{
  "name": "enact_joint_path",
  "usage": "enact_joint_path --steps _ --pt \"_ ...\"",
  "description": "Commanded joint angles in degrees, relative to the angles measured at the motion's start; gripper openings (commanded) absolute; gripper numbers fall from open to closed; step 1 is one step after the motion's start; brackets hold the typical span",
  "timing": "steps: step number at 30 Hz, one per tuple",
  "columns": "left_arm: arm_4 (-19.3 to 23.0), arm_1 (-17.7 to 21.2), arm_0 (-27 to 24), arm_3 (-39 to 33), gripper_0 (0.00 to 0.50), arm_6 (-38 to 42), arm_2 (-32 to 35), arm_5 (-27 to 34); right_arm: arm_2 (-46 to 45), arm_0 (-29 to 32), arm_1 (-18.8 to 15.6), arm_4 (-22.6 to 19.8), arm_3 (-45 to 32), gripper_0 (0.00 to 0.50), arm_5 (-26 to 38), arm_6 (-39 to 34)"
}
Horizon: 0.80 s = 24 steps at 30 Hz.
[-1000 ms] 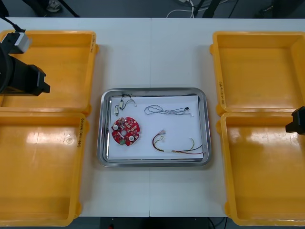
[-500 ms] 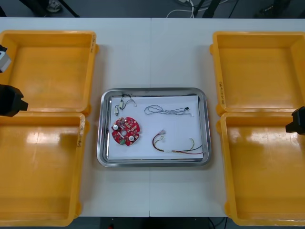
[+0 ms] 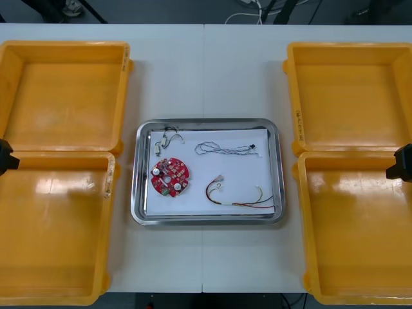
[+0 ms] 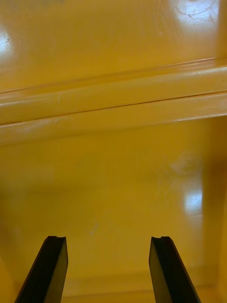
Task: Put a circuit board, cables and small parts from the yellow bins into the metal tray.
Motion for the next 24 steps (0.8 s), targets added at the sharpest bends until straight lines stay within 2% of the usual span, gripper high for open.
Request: enact_joint_path --steps 1,12,24 --pt "0.34 2.67 1.82 -2.1 0.5 -3.51 2.01 0.34 -1.77 0.54 -2.47 -0.29 -0.52 0.5 0.22 0.86" --pt "0.34 2.67 4.2 -2.45 0.5 -4.3 2.1 0.34 -1.77 0.54 -2.47 -0.29 -0.52 0.5 0.22 0.86" --pt "0.34 2.67 4.28 -2.45 0.5 -4.3 2.01 0.34 -1.77 0.54 -2.47 -0.29 -0.52 0.5 0.22 0.86"
